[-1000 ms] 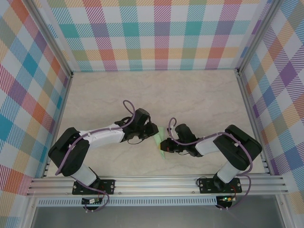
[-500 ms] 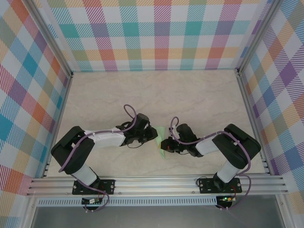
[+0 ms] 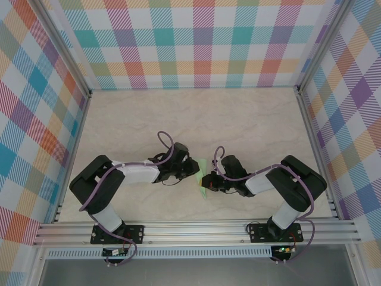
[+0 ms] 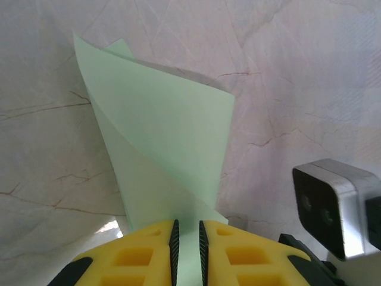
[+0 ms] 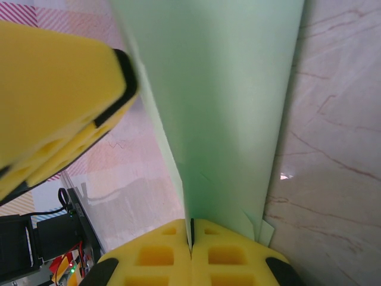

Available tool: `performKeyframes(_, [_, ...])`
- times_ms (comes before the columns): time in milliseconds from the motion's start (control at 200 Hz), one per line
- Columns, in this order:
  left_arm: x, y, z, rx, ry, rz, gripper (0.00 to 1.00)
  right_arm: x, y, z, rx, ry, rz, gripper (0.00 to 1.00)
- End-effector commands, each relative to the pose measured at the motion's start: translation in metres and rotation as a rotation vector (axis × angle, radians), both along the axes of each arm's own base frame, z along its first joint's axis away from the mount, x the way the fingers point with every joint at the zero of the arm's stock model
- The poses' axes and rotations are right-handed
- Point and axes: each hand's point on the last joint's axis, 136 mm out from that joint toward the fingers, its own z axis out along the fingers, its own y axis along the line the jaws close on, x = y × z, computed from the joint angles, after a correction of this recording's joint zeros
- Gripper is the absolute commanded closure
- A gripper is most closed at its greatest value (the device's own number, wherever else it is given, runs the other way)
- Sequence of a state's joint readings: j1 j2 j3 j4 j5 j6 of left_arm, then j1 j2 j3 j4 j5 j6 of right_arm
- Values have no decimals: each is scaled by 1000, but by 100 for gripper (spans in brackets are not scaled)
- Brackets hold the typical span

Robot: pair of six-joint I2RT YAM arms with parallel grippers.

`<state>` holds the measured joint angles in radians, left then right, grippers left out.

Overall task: Fold a paper plane with a square sheet of paper (pick it up from the middle)
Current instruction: Fold the wing for the fifth time at the center of the table.

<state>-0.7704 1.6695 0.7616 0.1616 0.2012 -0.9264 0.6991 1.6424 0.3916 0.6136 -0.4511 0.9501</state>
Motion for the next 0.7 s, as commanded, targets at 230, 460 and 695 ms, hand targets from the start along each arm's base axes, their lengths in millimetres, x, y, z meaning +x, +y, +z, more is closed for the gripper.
performKeyframes(230, [0, -10, -21, 33, 13, -40, 82, -11, -19, -25, -94, 71, -16, 96])
performKeyframes(460, [-11, 3, -45, 128, 88, -48, 85, -11, -19, -13, -111, 53, 7, 85])
performKeyframes(695, [-16, 5, -48, 144, 104, -62, 85, -13, -18, 9, -90, 37, 17, 75])
